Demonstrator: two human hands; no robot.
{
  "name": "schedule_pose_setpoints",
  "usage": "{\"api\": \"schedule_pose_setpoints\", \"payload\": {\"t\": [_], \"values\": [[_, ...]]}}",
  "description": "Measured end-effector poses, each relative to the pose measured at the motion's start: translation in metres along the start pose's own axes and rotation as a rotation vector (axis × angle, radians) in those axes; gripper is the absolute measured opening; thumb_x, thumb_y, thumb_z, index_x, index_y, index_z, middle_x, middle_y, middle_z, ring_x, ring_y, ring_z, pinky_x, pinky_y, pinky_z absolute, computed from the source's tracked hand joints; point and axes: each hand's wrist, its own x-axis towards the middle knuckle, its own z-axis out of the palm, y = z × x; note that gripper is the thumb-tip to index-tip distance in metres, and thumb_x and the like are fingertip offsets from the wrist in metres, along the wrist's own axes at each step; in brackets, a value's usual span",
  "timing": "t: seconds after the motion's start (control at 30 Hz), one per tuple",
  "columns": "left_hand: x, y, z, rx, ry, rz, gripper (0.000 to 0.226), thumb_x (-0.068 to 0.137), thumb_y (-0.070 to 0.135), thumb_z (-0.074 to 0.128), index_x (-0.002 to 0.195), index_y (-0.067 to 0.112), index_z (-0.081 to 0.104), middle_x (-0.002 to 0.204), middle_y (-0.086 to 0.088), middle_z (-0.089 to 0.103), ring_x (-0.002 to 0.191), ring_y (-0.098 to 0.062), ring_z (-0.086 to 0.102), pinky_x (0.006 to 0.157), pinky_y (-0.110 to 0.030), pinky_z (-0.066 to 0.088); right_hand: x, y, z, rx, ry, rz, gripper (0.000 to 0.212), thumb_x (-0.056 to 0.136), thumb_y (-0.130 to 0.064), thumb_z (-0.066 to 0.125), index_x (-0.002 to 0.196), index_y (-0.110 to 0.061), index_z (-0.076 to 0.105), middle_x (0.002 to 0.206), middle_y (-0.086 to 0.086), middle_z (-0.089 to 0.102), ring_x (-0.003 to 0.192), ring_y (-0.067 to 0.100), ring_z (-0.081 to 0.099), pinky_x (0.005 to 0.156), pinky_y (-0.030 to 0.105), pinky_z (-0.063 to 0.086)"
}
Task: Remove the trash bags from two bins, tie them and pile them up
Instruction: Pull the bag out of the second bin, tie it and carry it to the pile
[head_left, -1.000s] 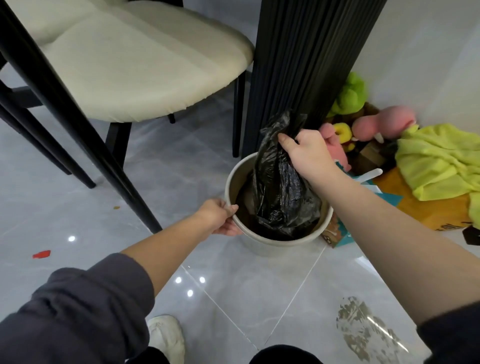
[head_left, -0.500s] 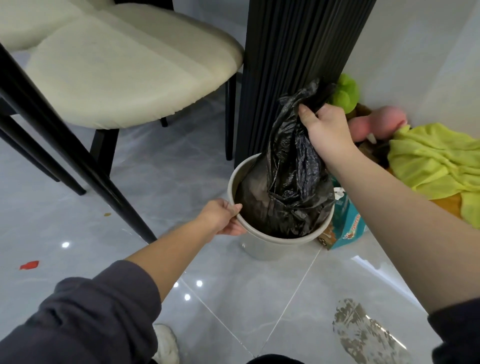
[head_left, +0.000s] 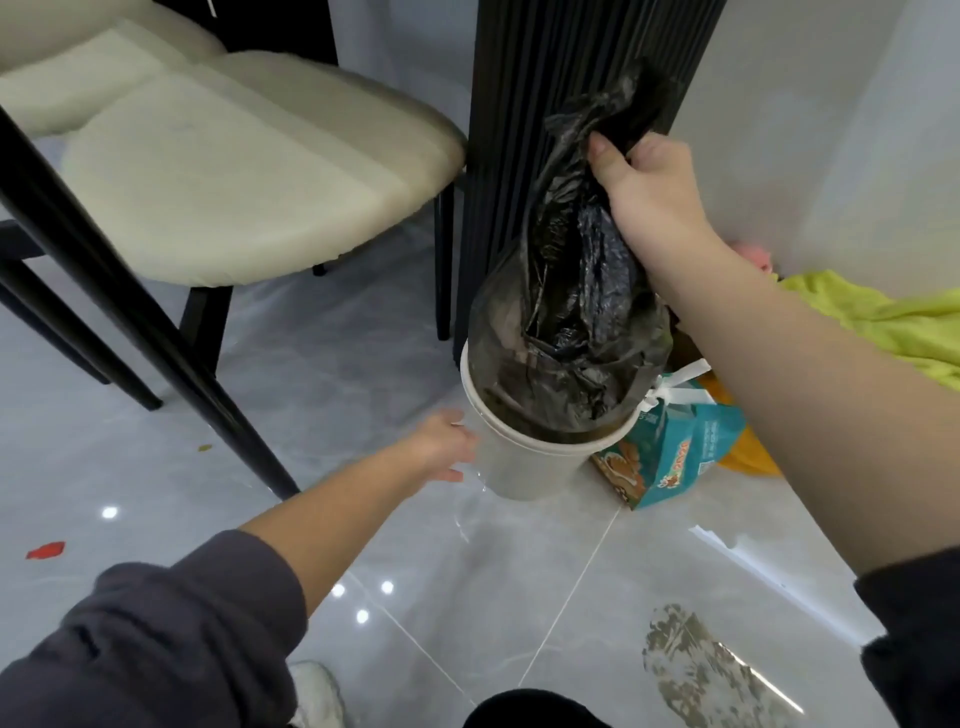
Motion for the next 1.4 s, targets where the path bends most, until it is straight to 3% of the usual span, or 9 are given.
{"api": "schedule_pose_setpoints", "payload": {"t": [0.23, 0.5, 0.67, 0.8, 0.87, 0.97, 1.07, 1.27, 1.4], "values": [[-0.070, 0.046, -0.034, 0.182, 0.256, 0.452, 0.071, 0.079, 0.015, 0.074, 0.137, 0.009, 0.034, 0.120, 0.000, 0.049, 0.111, -0.018, 0.052, 0.092, -0.028, 0.044, 0.011, -0.049, 0.018, 0.007, -0.061, -0.074, 0.035, 0.091, -0.030, 0.055, 0.093, 0.004, 0.064, 0.095, 0.015, 0.069, 0.081, 0.015, 0.061, 0.079, 0.039, 0.051], [-0.143, 0.054, -0.054, 0.365, 0.400, 0.604, 0.102, 0.067, 0.039, 0.081, 0.147, 0.026, 0.020, 0.146, 0.013, 0.035, 0.133, -0.004, 0.035, 0.108, -0.025, 0.033, -0.021, -0.087, 0.039, 0.145, -0.185, -0.065, 0.024, 0.095, -0.024, 0.054, 0.072, -0.021, 0.060, 0.079, -0.003, 0.066, 0.078, 0.011, 0.064, 0.073, 0.027, 0.051], [-0.159, 0.057, -0.052, 0.284, 0.399, 0.835, 0.087, 0.065, 0.034, 0.083, 0.135, 0.034, 0.032, 0.131, 0.020, 0.047, 0.122, 0.011, 0.042, 0.096, -0.008, 0.037, -0.055, -0.085, 0.070, 0.215, -0.272, -0.010, 0.021, 0.094, -0.024, 0.055, 0.080, -0.016, 0.067, 0.089, 0.006, 0.072, 0.089, 0.020, 0.068, 0.086, 0.040, 0.053], [-0.157, 0.036, -0.066, 0.359, 0.613, 0.638, 0.077, 0.072, -0.007, 0.070, 0.139, 0.010, 0.036, 0.112, 0.015, 0.049, 0.091, 0.005, 0.051, 0.088, -0.016, 0.045, -0.079, -0.079, 0.099, 0.294, -0.336, 0.019, 0.024, 0.094, -0.022, 0.055, 0.080, -0.008, 0.068, 0.082, 0.005, 0.071, 0.080, 0.015, 0.066, 0.075, 0.024, 0.052], [-0.156, 0.028, -0.074, 0.348, 0.654, 0.635, 0.071, 0.074, -0.002, 0.069, 0.137, 0.011, 0.040, 0.116, 0.008, 0.051, 0.099, -0.002, 0.050, 0.092, -0.026, 0.047, -0.088, -0.076, 0.110, 0.300, -0.354, 0.050, 0.028, 0.094, -0.021, 0.055, 0.068, -0.016, 0.063, 0.071, -0.003, 0.065, 0.069, 0.007, 0.061, 0.062, 0.015, 0.046], [-0.156, 0.021, -0.084, 0.324, 0.565, 0.702, 0.036, 0.083, 0.023, 0.060, 0.119, 0.022, 0.054, 0.113, 0.008, 0.062, 0.103, -0.004, 0.057, 0.090, -0.027, 0.048, -0.101, -0.056, 0.127, 0.309, -0.368, 0.125, 0.029, 0.093, -0.025, 0.056, 0.077, -0.003, 0.066, 0.081, 0.012, 0.070, 0.078, 0.022, 0.066, 0.071, 0.032, 0.052], [-0.152, -0.008, -0.097, 0.348, 0.627, 0.630, 0.013, 0.090, 0.017, 0.050, 0.100, 0.021, 0.057, 0.095, 0.010, 0.063, 0.090, 0.005, 0.057, 0.080, -0.019, 0.049, -0.123, -0.023, 0.140, 0.308, -0.370, 0.228, 0.031, 0.093, -0.027, 0.057, 0.066, -0.013, 0.060, 0.070, 0.004, 0.065, 0.071, 0.019, 0.064, 0.066, 0.034, 0.049], [-0.144, -0.063, -0.113, 0.320, 0.713, 0.530, 0.034, 0.096, 0.013, 0.047, 0.064, 0.025, 0.047, 0.068, 0.008, 0.049, 0.059, 0.003, 0.048, 0.053, -0.009, 0.035, -0.176, 0.038, 0.158, 0.239, -0.437, 0.382, 0.039, 0.091, -0.034, 0.055, 0.089, 0.004, 0.063, 0.087, 0.022, 0.068, 0.073, 0.025, 0.066, 0.074, 0.047, 0.053], [-0.135, -0.080, -0.119, 0.190, 0.668, 0.453, 0.030, 0.094, 0.004, 0.044, 0.080, 0.028, 0.055, 0.050, 0.010, 0.050, 0.043, -0.005, 0.042, 0.047, -0.016, 0.036, -0.193, 0.057, 0.163, 0.206, -0.452, 0.446, 0.031, 0.094, -0.028, 0.053, 0.072, -0.008, 0.059, 0.059, 0.001, 0.057, 0.047, 0.002, 0.054, 0.050, 0.022, 0.042]]}}
